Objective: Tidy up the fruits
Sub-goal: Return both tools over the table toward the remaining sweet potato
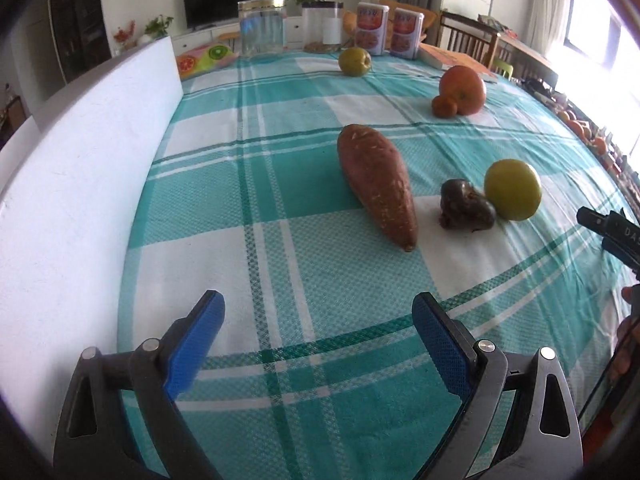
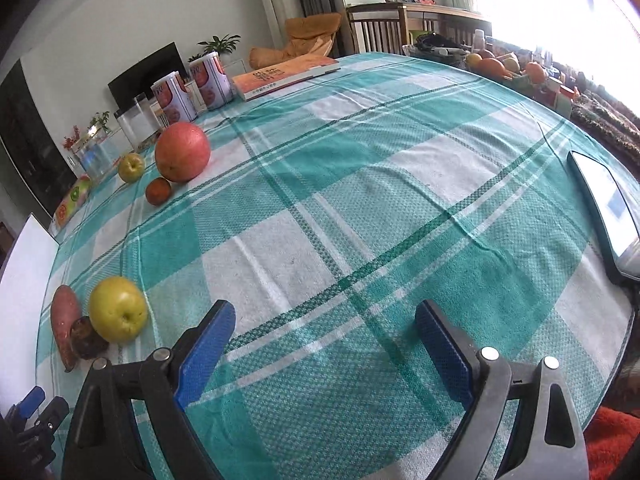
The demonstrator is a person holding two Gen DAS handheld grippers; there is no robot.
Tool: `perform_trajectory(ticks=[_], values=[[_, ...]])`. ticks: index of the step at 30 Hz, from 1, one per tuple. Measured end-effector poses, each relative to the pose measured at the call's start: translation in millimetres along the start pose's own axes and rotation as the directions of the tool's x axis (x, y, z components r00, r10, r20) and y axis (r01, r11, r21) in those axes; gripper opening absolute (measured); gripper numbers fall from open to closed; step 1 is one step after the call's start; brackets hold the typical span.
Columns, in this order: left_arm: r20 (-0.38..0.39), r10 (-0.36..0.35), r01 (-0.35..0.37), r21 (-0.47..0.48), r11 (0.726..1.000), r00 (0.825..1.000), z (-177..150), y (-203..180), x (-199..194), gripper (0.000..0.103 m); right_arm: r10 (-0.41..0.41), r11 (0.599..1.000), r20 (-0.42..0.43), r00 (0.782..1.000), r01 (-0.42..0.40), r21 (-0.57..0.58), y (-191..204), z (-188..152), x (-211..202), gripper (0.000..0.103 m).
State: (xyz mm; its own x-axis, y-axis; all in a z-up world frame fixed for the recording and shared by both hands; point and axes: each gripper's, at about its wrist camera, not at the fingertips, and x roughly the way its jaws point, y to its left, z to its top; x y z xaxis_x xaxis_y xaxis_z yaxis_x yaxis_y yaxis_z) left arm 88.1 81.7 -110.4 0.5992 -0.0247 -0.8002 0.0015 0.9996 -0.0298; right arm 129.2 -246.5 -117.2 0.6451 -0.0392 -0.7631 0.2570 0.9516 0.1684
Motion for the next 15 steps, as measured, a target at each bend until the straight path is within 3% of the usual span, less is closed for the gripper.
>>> perform_trajectory(ticks=[8, 15], values=[[0.004, 0.004, -0.004, 0.019, 1.0, 1.0, -2.7, -2.2, 3.2, 0.099, -0.001, 1.0, -0.013, 1.0, 0.0, -0.022, 5.3, -2.3, 6.9, 0.102], [-0.002, -0.002, 0.002, 0.027, 1.0, 1.0, -1.4, -3.2, 4.6, 0.101, -0.028, 0.998, -0.023, 0.999, 0.027, -0.051, 11.3, -3.4, 9.3, 0.103]])
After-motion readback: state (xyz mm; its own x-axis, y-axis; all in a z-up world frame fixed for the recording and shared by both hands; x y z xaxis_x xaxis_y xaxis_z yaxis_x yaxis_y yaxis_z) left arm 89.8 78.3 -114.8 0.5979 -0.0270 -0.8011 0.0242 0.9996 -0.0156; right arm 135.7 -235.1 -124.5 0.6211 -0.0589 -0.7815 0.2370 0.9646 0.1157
